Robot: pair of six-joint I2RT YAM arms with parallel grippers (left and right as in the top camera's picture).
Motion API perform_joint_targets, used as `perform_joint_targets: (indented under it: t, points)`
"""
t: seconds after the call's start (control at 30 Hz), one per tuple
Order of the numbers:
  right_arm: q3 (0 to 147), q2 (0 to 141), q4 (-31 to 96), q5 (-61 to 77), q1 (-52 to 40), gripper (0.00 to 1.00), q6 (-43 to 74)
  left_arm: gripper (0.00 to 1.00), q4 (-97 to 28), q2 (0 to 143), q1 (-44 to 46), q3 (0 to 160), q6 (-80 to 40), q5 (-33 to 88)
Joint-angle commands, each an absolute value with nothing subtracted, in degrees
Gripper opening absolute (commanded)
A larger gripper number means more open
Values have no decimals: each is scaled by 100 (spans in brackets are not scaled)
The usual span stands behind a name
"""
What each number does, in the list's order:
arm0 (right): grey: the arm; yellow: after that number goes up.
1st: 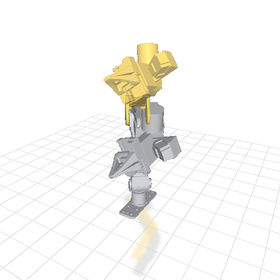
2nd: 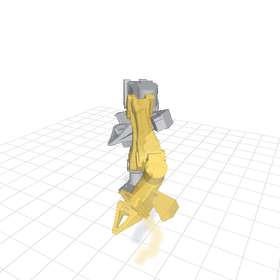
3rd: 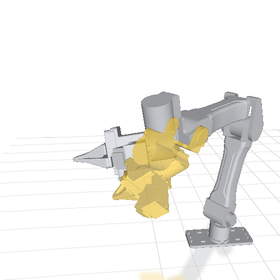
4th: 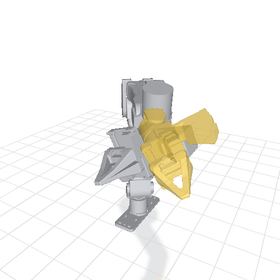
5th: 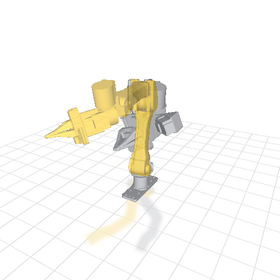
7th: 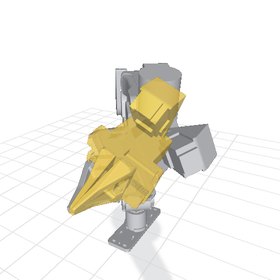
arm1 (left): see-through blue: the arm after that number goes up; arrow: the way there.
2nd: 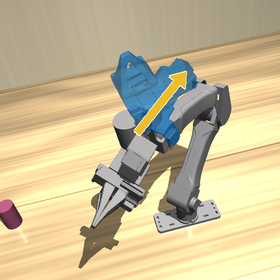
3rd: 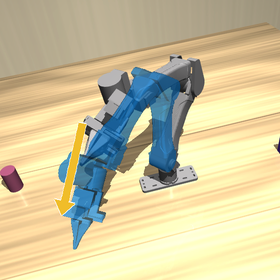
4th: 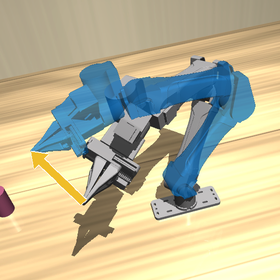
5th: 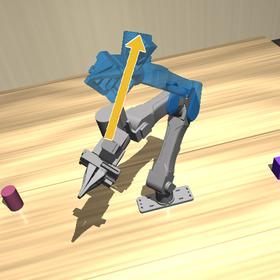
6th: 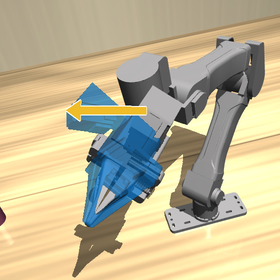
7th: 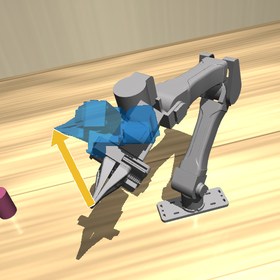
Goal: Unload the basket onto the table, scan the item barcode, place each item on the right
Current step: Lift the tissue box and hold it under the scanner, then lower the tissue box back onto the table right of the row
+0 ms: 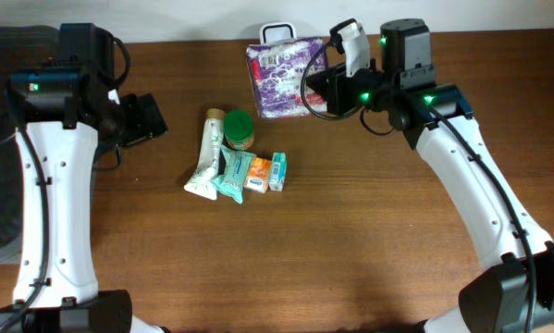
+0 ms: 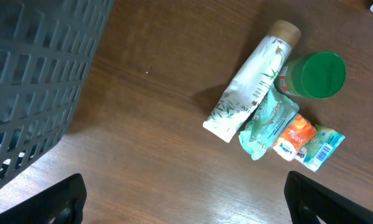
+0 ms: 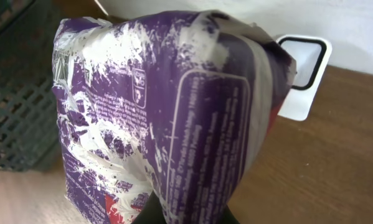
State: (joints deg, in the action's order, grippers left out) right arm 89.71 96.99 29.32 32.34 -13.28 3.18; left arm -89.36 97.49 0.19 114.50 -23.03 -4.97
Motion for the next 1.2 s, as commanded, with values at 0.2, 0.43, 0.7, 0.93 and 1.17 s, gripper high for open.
perform_joint_targets:
  t: [0.2, 0.43, 0.7, 0.93, 1.17]
  points:
    - [9011, 10110, 2915, 3275, -1339, 4, 1149, 99, -8943, 9647, 8, 11443, -2353, -543]
    - [9011, 10110, 2845, 3544, -1339, 4, 1138, 99, -8943, 9647, 10, 11443, -2353, -543]
    - [9011, 10110, 2810, 3581, -1339, 4, 1138, 99, -8941, 9647, 8, 11443, -2353, -543]
    - [9011, 10110, 2810, 3579, -1339, 4, 1122, 99, -8941, 9647, 8, 11443, -2353, -543]
    - [9011, 10110, 2812, 3579, -1339, 4, 1125, 99, -8943, 9647, 8, 11443, -2355, -543]
